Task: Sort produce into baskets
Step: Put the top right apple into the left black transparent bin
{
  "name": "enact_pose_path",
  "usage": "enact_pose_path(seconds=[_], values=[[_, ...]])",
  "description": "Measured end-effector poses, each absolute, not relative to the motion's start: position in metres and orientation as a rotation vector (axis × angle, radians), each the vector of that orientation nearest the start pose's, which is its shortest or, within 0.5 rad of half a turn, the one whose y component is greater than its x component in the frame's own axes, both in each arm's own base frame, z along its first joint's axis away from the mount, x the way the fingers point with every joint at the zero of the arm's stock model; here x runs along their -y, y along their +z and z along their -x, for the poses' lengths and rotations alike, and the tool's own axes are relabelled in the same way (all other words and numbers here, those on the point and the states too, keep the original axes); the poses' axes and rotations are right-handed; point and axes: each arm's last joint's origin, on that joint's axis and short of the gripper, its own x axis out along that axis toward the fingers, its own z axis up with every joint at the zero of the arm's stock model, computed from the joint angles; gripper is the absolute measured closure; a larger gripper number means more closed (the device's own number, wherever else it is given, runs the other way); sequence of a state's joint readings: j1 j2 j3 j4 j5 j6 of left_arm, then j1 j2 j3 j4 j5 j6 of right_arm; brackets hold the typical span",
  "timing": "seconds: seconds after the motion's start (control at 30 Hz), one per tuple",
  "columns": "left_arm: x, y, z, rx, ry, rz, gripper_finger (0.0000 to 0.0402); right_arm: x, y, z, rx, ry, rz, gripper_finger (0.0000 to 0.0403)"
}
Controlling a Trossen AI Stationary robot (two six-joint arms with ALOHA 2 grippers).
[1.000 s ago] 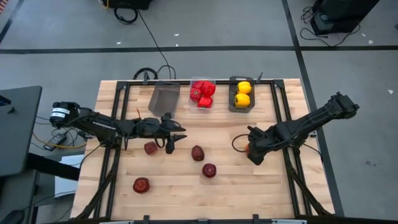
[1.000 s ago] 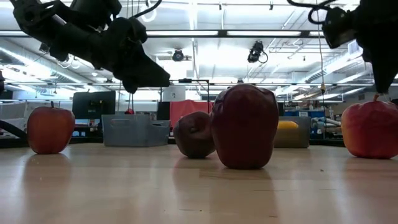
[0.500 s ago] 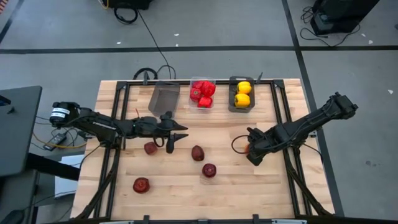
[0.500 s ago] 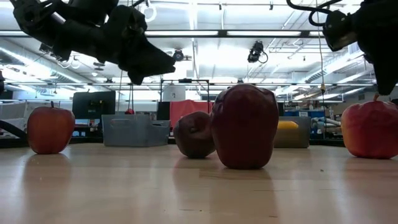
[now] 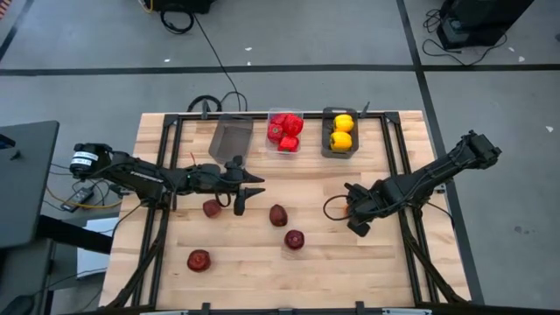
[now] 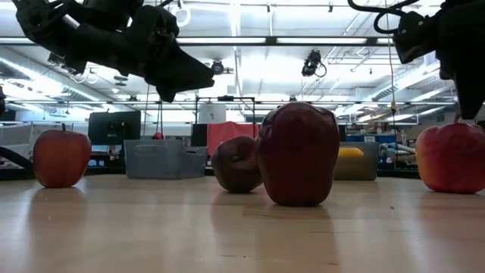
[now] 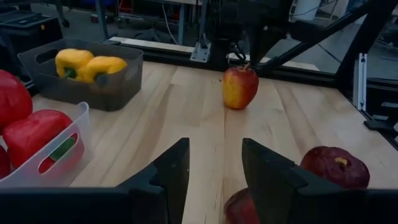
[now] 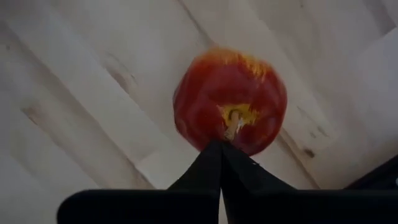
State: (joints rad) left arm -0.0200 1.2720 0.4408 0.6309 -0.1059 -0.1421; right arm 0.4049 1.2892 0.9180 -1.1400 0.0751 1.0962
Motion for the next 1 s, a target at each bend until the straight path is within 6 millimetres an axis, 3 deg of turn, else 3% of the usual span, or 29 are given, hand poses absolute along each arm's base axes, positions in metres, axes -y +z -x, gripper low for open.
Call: enact_pose_path(seconds=[0.47,0.83,1.0], values=[[0.0020,0.1968,-0.2465,-0.182,0.109,0.197,0.0249,-0.0761,0.2280,-0.1874,-1.367,-0.565,-0.464,0.0391],[0.0021,0.1966,-0.2465,-0.183,0.110,0.203,0.0249,-0.0739,0.2282,-0.1864,-1.351,-0.568,-0.368,0.0230],[0.0021,0.1966,-0.2465,-0.184,0.110,0.202,0.0249,-0.0692,0.2282,-0.1882,-1.344,-0.578,-0.351,0.0217]])
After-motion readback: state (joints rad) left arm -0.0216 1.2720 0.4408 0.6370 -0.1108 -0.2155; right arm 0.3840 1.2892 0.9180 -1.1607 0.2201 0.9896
